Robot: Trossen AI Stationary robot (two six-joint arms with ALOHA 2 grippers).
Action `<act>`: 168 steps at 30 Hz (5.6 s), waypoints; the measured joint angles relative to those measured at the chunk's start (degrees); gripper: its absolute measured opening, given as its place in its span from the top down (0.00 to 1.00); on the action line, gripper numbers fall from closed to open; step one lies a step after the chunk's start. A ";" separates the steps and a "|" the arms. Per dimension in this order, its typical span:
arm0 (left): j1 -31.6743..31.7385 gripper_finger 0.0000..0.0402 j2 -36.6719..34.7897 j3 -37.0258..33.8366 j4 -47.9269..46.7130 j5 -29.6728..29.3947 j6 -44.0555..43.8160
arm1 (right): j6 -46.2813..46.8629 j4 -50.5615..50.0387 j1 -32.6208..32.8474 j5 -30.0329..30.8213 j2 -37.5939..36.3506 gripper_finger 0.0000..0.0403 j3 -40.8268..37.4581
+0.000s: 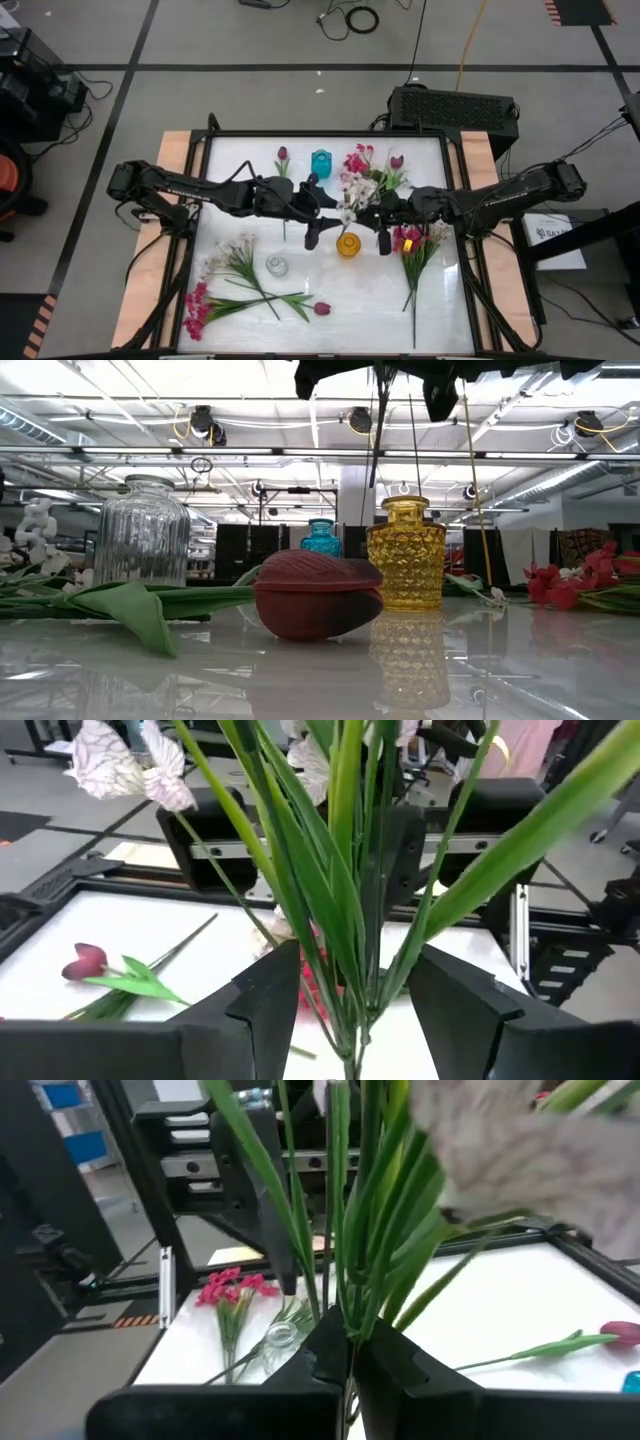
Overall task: Sort flowers into vase by color
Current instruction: Put the top white flowers into the blue vase
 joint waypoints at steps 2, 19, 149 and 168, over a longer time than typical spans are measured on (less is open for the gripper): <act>0.00 0.53 0.00 0.00 0.52 0.09 0.00 | 0.02 -2.90 0.00 -0.35 0.00 0.99 1.60; -1.01 0.53 4.78 0.09 9.59 0.09 0.40 | 0.08 -12.02 0.00 -0.18 0.24 0.99 5.69; 37.47 0.97 1.64 0.04 7.29 12.73 0.08 | 5.04 -30.62 0.52 11.62 -7.63 0.41 5.65; 35.85 0.97 6.60 0.00 6.37 7.64 -1.31 | 4.98 -30.69 0.70 11.64 -7.63 0.41 5.65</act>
